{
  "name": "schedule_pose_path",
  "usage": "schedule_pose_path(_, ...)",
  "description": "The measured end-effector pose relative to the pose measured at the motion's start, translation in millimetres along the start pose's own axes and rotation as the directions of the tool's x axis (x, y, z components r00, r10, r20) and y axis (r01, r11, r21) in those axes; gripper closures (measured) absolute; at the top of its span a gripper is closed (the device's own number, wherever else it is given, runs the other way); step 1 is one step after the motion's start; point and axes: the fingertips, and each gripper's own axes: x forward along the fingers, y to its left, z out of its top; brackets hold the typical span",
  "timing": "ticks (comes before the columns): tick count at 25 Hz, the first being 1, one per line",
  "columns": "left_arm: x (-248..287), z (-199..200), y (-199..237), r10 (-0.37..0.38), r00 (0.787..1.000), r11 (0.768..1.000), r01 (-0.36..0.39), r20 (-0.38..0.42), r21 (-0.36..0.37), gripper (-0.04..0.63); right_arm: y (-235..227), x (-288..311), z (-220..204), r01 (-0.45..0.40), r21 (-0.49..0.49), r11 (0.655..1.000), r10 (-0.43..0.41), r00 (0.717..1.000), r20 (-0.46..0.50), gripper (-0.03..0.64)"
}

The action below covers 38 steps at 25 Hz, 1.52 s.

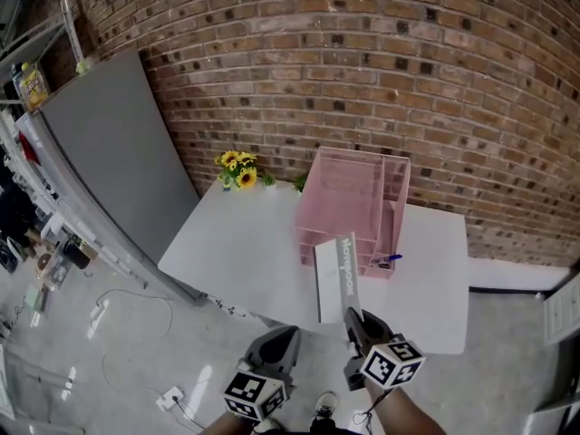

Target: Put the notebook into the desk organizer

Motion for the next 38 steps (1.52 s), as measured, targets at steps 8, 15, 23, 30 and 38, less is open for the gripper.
schedule_pose_path(8, 31.0, 1.2, -26.5, -0.009, 1.000, 1.000, 0.009, -0.016, 0.020, 0.591, -25.3, -5.3, 1.2, -0.026, 0.045, 0.999, 0.026, 1.000, -0.014, 0.604)
schedule_pose_path(15, 53.4, 6.3, -39.9, -0.039, 0.999, 0.999, 0.040, -0.027, 0.035, 0.591, -41.3, -9.4, 2.2, -0.017, 0.073, 0.997, 0.018, 1.000, -0.014, 0.604)
schedule_pose_path(23, 70.1, 2.5, -44.6, -0.088, 0.996, 0.995, 0.089, -0.031, 0.035, 0.591, -52.6, -13.1, -4.9, 0.011, 0.104, 0.995, -0.009, 1.000, -0.020, 0.604)
schedule_pose_path(30, 70.6, -2.2, -29.0, -0.129, 0.991, 0.992, 0.130, -0.040, 0.010, 0.591, -47.3, -3.7, -11.0, 0.024, 0.195, 0.981, -0.025, 1.000, 0.000, 0.604)
schedule_pose_path(38, 70.3, 5.6, 7.4, -0.184, 0.982, 0.983, 0.184, -0.042, 0.001, 0.591, -29.0, 26.6, -28.4, -0.014, 0.379, 0.925, -0.003, 0.999, 0.044, 0.604)
